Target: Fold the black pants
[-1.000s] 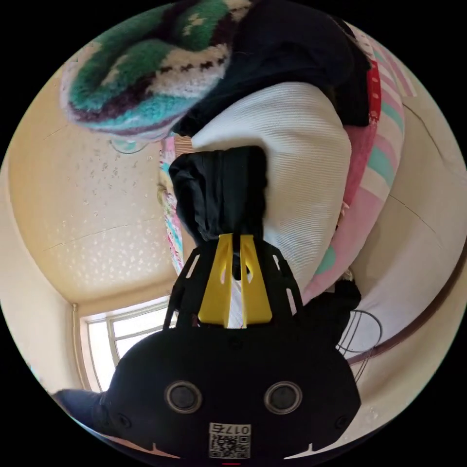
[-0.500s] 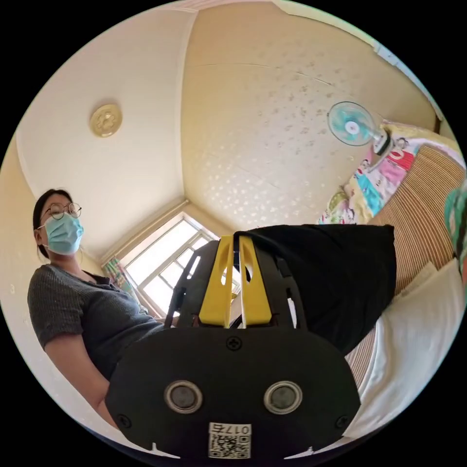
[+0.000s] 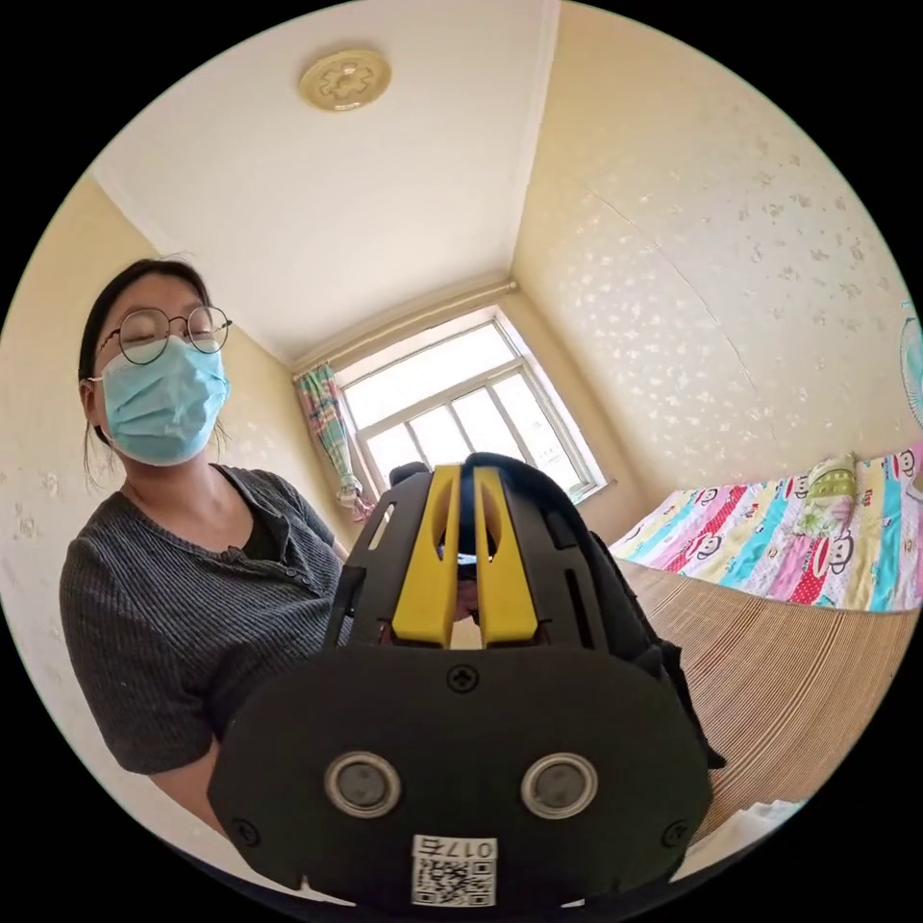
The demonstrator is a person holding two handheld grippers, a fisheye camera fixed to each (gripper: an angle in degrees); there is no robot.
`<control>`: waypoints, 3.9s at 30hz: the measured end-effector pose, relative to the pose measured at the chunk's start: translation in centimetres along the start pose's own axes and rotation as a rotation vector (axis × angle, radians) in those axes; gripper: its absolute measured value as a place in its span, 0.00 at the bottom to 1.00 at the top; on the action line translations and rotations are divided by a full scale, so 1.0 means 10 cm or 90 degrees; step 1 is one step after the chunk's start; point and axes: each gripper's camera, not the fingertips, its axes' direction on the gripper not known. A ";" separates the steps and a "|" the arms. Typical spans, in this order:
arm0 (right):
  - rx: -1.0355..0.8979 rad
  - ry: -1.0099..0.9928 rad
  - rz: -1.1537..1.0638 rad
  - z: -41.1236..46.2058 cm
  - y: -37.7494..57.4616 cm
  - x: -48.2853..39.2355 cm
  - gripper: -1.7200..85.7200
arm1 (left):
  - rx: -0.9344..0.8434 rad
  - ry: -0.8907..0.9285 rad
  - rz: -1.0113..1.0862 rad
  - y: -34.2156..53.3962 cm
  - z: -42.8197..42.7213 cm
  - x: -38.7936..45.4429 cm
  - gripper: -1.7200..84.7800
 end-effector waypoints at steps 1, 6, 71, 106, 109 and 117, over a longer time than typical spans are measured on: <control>0.000 0.025 -0.019 0.02 -0.01 -0.10 0.04 | 0.021 0.017 -0.019 0.01 -0.10 -0.04 0.09; 0.074 0.068 -0.128 -0.09 0.18 -0.56 0.04 | 0.139 0.124 -0.170 0.05 -0.84 -0.45 0.05; -0.488 0.390 0.739 -0.33 5.87 4.11 0.02 | -0.401 0.199 -0.764 2.86 0.47 -6.16 0.14; -0.656 0.312 0.886 -3.11 6.61 2.16 0.12 | -0.533 0.129 -0.668 2.92 0.17 -6.49 0.08; -0.644 0.270 0.894 -3.22 6.64 2.11 0.13 | -0.546 0.073 -0.602 2.72 0.42 -6.58 0.09; -0.683 0.194 0.848 -3.45 6.54 1.81 0.07 | -0.598 0.016 -0.697 2.96 0.81 -6.53 0.05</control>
